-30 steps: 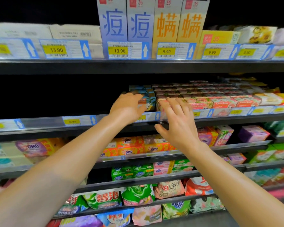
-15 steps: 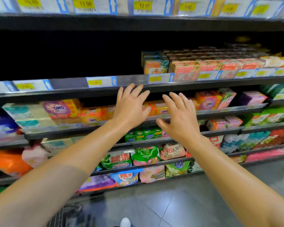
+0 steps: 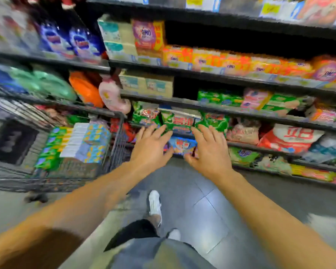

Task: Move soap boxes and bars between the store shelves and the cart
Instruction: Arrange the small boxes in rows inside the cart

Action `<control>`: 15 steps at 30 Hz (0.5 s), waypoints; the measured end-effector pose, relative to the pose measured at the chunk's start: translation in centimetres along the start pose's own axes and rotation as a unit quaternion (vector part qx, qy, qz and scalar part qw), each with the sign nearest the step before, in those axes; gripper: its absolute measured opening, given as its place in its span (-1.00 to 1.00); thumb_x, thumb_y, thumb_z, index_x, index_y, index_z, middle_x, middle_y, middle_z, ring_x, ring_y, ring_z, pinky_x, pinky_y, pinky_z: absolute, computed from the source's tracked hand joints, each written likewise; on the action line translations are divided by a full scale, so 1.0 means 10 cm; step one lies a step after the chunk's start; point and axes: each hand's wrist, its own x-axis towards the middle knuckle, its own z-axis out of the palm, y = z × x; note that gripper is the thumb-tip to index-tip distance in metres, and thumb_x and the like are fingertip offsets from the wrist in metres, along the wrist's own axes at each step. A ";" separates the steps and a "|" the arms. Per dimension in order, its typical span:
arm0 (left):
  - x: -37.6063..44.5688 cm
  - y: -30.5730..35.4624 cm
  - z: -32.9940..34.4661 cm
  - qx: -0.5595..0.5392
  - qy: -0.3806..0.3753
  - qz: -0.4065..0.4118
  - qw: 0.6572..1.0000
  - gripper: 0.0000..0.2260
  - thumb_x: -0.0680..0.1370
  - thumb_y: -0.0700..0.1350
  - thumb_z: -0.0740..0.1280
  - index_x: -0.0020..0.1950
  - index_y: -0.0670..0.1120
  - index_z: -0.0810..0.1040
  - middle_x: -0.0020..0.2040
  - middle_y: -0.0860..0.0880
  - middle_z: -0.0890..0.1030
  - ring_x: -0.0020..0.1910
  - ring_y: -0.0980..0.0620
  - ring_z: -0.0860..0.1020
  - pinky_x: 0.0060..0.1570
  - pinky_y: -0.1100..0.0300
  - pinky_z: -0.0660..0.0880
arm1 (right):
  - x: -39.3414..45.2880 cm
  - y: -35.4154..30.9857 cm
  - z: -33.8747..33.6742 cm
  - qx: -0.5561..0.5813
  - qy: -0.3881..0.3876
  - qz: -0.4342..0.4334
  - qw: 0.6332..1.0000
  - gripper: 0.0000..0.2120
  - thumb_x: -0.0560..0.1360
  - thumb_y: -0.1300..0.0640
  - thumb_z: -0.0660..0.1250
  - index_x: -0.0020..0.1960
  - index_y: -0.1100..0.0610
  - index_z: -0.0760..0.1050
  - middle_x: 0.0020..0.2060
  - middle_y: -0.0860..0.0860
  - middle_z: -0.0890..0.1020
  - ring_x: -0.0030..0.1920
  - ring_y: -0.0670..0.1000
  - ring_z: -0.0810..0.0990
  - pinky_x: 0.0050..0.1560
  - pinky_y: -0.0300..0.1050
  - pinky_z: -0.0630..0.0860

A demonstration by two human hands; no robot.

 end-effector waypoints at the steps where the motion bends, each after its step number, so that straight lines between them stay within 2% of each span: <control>1: -0.20 -0.12 0.04 -0.001 -0.010 -0.018 1.000 -0.44 0.41 0.16 0.26 0.36 -0.02 0.53 0.40 -0.09 0.49 0.40 -0.21 0.38 0.40 -0.18 0.21 | -0.06 -0.13 0.09 -0.001 -0.022 -0.015 1.000 -0.23 0.36 -0.20 0.35 0.47 0.13 0.38 0.44 0.14 0.42 0.46 0.28 0.31 0.45 0.30 0.22; 3: -0.56 -0.36 0.11 0.005 -0.007 -0.048 0.999 -0.45 0.39 0.16 0.29 0.32 -0.05 0.56 0.34 -0.11 0.54 0.34 -0.22 0.44 0.34 -0.19 0.30 | -0.16 -0.41 0.25 -0.008 -0.069 -0.042 0.997 -0.21 0.39 -0.17 0.46 0.51 0.10 0.31 0.49 0.11 0.35 0.51 0.24 0.23 0.50 0.26 0.13; 6: -1.01 -0.76 0.17 0.003 -0.002 -0.087 0.996 -0.45 0.37 0.16 0.31 0.29 -0.07 0.58 0.27 -0.14 0.59 0.28 -0.23 0.50 0.26 -0.22 0.40 | -0.22 -0.84 0.45 -0.012 -0.100 -0.084 0.991 -0.18 0.41 -0.16 0.47 0.54 0.10 0.26 0.52 0.11 0.30 0.54 0.22 0.17 0.51 0.22 0.07; 10: -1.48 -1.32 0.14 -0.016 0.018 -0.149 0.989 -0.44 0.41 0.17 0.26 0.33 -0.06 0.55 0.33 -0.13 0.55 0.32 -0.24 0.46 0.30 -0.20 0.34 | -0.16 -1.47 0.69 -0.016 -0.148 -0.131 0.980 -0.20 0.49 -0.21 0.35 0.60 0.02 0.09 0.58 0.04 0.13 0.58 0.16 0.02 0.55 0.14 -0.06; 13: -1.73 -1.79 0.08 -0.017 0.034 -0.175 0.984 -0.45 0.43 0.16 0.27 0.35 -0.07 0.54 0.34 -0.14 0.54 0.35 -0.25 0.43 0.33 -0.22 0.29 | -0.07 -1.98 0.87 -0.007 -0.162 -0.152 0.975 -0.20 0.51 -0.21 0.33 0.60 0.00 0.06 0.59 0.01 0.11 0.58 0.14 0.01 0.55 0.12 -0.08; 15: -1.87 -2.16 0.04 -0.022 0.039 -0.176 0.983 -0.44 0.44 0.17 0.25 0.35 -0.08 0.54 0.34 -0.14 0.54 0.34 -0.25 0.44 0.33 -0.23 0.33 | 0.01 -2.35 1.02 -0.007 -0.169 -0.159 0.973 -0.21 0.51 -0.22 0.32 0.60 0.00 0.05 0.59 0.01 0.10 0.58 0.13 0.00 0.55 0.12 -0.08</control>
